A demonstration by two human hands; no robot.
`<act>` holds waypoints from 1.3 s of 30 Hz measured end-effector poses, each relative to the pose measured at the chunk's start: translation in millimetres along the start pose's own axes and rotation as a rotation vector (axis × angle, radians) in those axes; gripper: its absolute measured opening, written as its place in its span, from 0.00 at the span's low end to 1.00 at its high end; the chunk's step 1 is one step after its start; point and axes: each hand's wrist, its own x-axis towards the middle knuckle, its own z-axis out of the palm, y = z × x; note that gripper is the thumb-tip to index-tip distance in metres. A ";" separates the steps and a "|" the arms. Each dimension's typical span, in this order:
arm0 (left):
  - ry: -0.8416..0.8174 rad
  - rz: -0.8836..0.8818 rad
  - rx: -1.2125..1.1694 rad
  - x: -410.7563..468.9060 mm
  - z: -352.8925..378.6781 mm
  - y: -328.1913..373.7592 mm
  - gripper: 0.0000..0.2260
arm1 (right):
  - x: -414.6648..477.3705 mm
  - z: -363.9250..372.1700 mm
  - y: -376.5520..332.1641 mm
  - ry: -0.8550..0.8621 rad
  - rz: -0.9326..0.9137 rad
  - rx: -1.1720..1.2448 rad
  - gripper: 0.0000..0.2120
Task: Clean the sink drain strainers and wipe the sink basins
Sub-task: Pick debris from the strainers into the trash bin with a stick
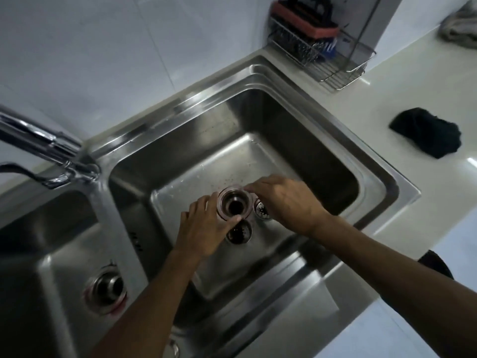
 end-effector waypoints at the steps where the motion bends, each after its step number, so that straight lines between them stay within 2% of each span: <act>1: -0.071 0.008 0.002 -3.4 6.8 -2.2 0.45 | 0.1 9.4 -3.6 -0.032 0.008 0.041 0.16; 3: -0.139 0.016 0.015 -8.2 19.3 -5.5 0.49 | 1.5 22.4 -4.3 -0.074 0.046 0.081 0.15; 7: -0.052 -0.024 0.032 -2.9 25.2 -16.3 0.46 | 12.8 26.4 10.7 -0.058 0.202 0.164 0.11; 12: -0.057 -0.052 0.068 8.4 19.7 -34.5 0.46 | 30.1 30.6 23.5 -0.134 0.237 0.119 0.12; 17: -0.036 -0.062 0.041 22.0 20.1 -40.2 0.46 | 45.0 29.7 36.2 -0.343 0.327 0.049 0.10; 19: -0.021 -0.050 0.013 25.4 22.6 -38.1 0.46 | 44.8 31.7 39.6 -0.480 0.348 0.007 0.10; 22: -0.080 -0.011 -0.020 26.3 30.1 -30.2 0.48 | 34.1 40.1 38.9 -0.752 0.406 -0.067 0.15; 24: -0.126 0.021 0.007 23.4 37.7 -24.2 0.51 | 22.2 50.2 32.6 -0.828 0.428 -0.143 0.19; 29: -0.137 0.073 0.077 23.0 59.5 -6.0 0.52 | 6.9 74.5 23.8 -0.856 0.409 -0.244 0.16; 36: -0.094 0.074 0.133 25.2 74.5 5.4 0.47 | 15.8 98.4 14.1 -0.794 0.173 -0.393 0.15; 39: -0.081 0.066 0.133 24.5 74.6 6.2 0.43 | 20.1 107.3 13.0 -0.785 0.141 -0.411 0.13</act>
